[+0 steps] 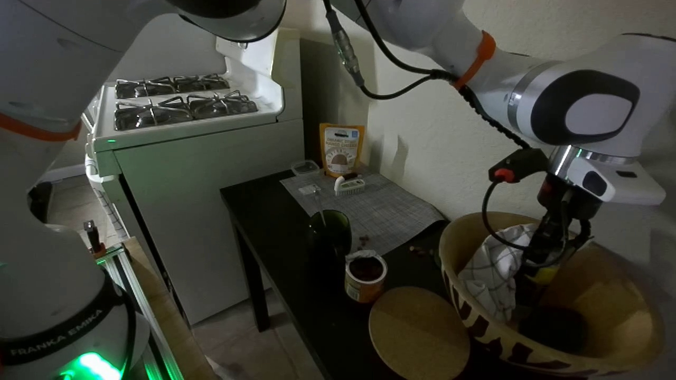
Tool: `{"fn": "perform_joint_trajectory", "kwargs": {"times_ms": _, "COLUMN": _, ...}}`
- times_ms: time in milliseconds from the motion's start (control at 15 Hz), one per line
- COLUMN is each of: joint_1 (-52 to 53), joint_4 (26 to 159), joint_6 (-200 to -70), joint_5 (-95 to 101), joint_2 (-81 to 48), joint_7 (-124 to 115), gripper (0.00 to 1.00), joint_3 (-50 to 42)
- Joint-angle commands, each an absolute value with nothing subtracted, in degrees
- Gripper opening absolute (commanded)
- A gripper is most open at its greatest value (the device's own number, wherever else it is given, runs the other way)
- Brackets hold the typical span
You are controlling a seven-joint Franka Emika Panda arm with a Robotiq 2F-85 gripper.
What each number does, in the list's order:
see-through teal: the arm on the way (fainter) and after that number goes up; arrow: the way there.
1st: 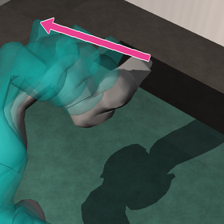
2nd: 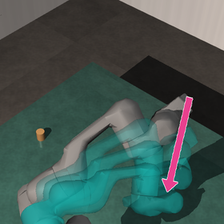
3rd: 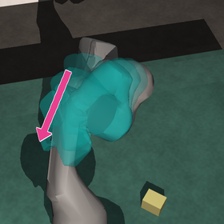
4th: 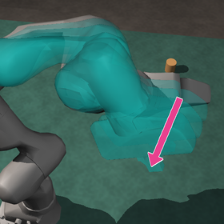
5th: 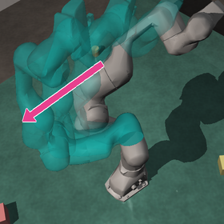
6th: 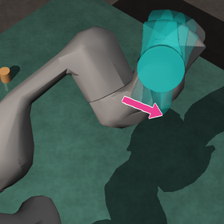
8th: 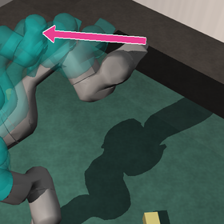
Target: Pick up the yellow canned drink from the wooden bowl and place it on the gray mat on the table
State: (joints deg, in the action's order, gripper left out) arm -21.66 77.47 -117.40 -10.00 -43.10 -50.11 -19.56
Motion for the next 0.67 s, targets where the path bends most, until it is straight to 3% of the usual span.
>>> {"fn": "perform_joint_trajectory", "kwargs": {"times_ms": 0, "joint_1": -18.93, "joint_4": 85.92, "joint_6": -118.88, "joint_5": -5.18, "joint_2": -33.64, "joint_7": -47.08, "gripper": 0.38, "joint_3": -22.03}}
{"fn": "perform_joint_trajectory", "kwargs": {"times_ms": 600, "joint_1": -11.69, "joint_4": 102.21, "joint_6": -120.48, "joint_5": 11.58, "joint_2": -10.09, "joint_7": -44.87, "gripper": 0.38, "joint_3": -23.26}}
